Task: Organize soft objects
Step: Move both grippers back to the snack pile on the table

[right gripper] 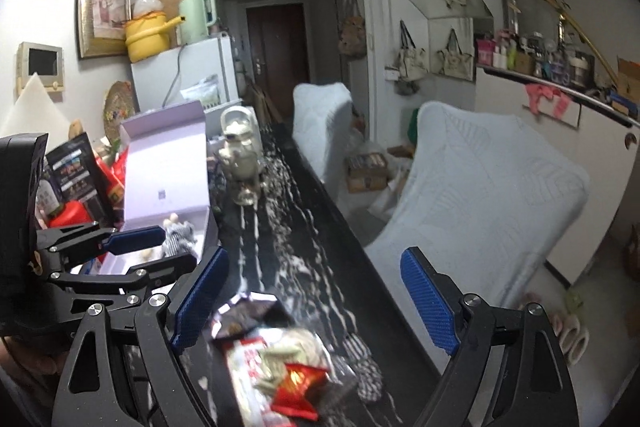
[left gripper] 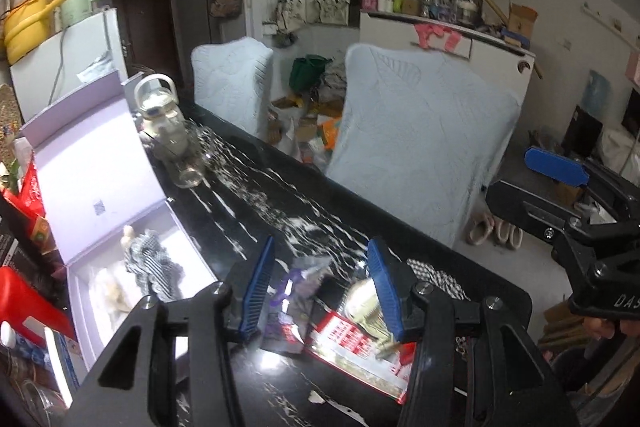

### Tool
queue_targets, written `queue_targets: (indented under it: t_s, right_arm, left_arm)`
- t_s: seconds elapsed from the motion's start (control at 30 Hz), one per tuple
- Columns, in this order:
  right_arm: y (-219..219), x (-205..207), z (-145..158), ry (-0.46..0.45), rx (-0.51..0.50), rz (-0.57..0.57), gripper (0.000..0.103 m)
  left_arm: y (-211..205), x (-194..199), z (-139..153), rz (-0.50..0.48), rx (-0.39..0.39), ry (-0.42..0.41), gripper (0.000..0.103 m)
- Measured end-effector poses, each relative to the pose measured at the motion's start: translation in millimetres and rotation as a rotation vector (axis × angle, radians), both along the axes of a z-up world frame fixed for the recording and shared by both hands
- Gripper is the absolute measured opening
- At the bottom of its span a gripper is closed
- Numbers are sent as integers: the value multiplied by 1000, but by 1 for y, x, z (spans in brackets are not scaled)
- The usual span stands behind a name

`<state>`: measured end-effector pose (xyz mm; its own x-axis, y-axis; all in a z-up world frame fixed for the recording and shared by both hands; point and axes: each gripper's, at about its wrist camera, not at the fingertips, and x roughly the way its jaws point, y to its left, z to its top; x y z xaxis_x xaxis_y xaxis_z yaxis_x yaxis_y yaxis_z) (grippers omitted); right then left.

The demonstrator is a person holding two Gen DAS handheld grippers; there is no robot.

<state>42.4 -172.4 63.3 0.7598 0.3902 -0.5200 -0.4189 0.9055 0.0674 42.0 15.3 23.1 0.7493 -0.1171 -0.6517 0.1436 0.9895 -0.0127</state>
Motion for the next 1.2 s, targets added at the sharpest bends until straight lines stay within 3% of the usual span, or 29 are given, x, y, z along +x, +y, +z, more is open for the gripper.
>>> queue_targets:
  t_s: [0.17,0.23,0.27,0.3,0.43,0.7,1.2]
  right_arm:
    - [-15,-5,-20,39,-15,-7,88]
    - [-19,-7,-30,51,-27,2,88]
    - [-21,-8,-35,55,-31,2,88]
    - [-23,-9,-40,56,-31,3,88]
    - [-29,-8,-57,85,-26,22,88]
    - [-50,-7,-84,131,5,35,88]
    - [-36,-7,-117,166,-56,96,88]
  left_arm:
    - [-18,5,-19,7,53,43,49]
    - [-24,8,-26,6,64,66,66]
    - [-28,8,-31,3,72,72,84]
    - [-30,8,-34,3,77,72,92]
    - [-42,7,-47,12,108,94,93]
    - [-47,11,-82,34,61,202,93]
    - [-30,-1,-109,116,61,205,93]
